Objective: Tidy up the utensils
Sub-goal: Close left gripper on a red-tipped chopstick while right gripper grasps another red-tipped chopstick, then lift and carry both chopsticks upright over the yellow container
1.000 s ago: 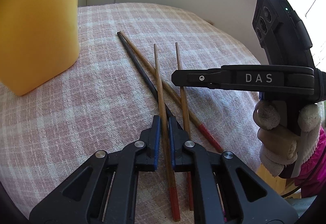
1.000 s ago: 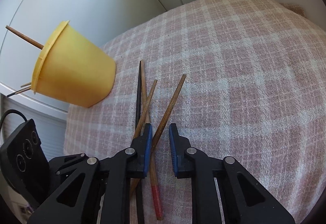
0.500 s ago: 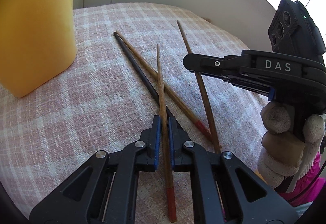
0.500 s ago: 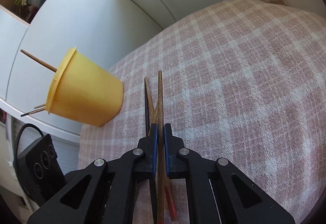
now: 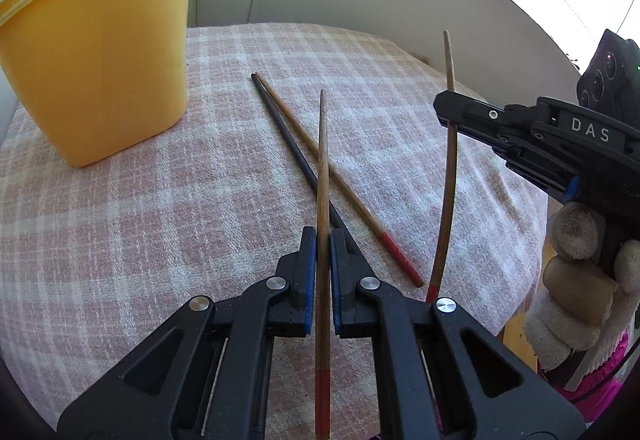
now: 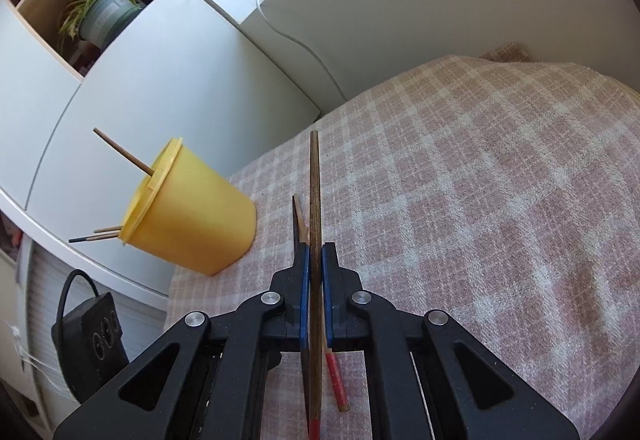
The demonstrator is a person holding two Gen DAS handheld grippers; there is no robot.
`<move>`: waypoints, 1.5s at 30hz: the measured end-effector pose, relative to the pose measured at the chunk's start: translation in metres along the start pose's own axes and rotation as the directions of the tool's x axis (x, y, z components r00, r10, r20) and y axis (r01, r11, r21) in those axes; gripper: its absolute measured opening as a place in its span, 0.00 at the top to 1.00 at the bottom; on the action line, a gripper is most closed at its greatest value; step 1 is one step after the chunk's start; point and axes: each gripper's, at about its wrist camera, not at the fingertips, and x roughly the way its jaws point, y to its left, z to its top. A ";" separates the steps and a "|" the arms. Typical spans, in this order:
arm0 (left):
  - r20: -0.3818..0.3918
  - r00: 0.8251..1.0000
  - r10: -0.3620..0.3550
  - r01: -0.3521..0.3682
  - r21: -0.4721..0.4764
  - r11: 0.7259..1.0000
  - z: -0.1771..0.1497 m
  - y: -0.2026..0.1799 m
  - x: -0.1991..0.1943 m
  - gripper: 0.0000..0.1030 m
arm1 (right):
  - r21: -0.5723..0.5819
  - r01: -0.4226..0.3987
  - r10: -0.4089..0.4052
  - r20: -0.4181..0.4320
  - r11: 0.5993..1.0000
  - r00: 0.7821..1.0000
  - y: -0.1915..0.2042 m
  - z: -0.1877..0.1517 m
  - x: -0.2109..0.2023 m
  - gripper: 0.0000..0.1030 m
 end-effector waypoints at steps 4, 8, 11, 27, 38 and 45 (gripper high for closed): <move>0.024 0.999 0.036 -0.036 -0.029 0.999 -0.002 0.009 -0.014 0.96 | 0.002 0.007 -0.007 0.030 1.000 1.000 -0.008 0.005 -0.016 0.96; 0.025 0.997 0.077 -0.075 -0.049 0.996 -0.005 0.009 -0.025 0.96 | -0.004 0.017 -0.017 0.051 1.000 0.999 -0.009 0.003 -0.025 0.96; 0.035 0.996 0.087 -0.085 -0.061 0.995 -0.010 0.009 -0.043 0.96 | -0.016 0.014 -0.013 0.055 1.000 0.998 0.000 0.004 -0.030 0.96; 0.251 0.967 -0.051 0.067 -0.055 0.996 0.009 -0.007 -0.115 0.96 | -0.198 0.080 -0.049 0.159 0.977 0.986 0.047 0.018 -0.074 0.96; 0.489 0.871 -0.051 0.078 -0.036 0.996 0.068 0.014 -0.175 0.96 | -0.301 0.082 -0.015 0.220 0.950 0.975 0.080 0.053 -0.096 0.96; 0.620 0.783 0.053 0.041 -0.137 0.990 0.102 0.064 -0.191 0.96 | -0.402 0.005 0.079 0.191 0.916 0.978 0.138 0.072 -0.085 0.96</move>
